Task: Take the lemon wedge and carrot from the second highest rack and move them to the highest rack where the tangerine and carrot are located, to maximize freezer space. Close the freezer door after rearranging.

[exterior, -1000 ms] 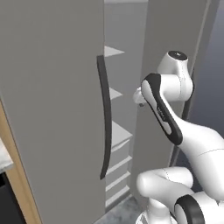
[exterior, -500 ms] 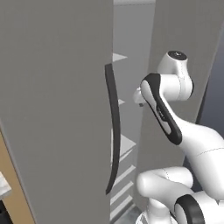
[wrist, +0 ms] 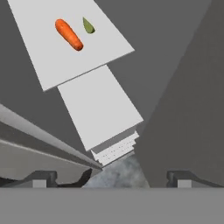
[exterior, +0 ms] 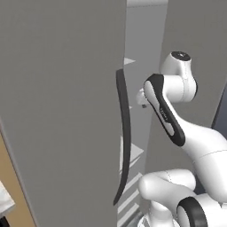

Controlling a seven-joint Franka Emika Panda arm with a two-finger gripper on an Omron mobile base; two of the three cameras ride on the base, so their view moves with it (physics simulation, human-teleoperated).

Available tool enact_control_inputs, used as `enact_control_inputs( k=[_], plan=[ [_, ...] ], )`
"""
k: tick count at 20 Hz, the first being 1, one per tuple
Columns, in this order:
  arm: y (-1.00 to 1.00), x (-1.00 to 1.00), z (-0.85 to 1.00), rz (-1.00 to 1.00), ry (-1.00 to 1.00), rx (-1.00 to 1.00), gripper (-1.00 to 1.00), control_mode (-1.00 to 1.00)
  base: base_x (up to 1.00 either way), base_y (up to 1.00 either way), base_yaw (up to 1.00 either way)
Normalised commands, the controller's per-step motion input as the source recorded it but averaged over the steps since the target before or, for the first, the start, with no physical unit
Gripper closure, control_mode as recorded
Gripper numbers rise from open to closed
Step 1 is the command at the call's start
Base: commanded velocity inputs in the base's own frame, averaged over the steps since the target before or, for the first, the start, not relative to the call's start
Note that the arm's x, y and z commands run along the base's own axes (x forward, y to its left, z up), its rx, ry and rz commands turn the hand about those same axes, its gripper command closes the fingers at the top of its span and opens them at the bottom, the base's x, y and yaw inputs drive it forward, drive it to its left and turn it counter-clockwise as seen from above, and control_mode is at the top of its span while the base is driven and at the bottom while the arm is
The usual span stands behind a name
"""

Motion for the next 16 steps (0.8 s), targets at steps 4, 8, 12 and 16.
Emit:
enact_control_inputs(
  k=[4,8,12,16],
  plan=[
    [0.00,0.00,0.00,0.00,0.00,0.00,-1.00,1.00,0.44,-0.07,0.00],
    [0.00,0.00,0.00,0.00,0.00,0.00,-1.00,1.00,0.28,-0.45,0.00],
    [0.00,0.00,0.00,0.00,0.00,0.00,-1.00,1.00,0.31,-0.36,0.00],
    [0.00,0.00,0.00,0.00,0.00,0.00,-1.00,1.00,0.38,-0.08,0.00]
  ],
)
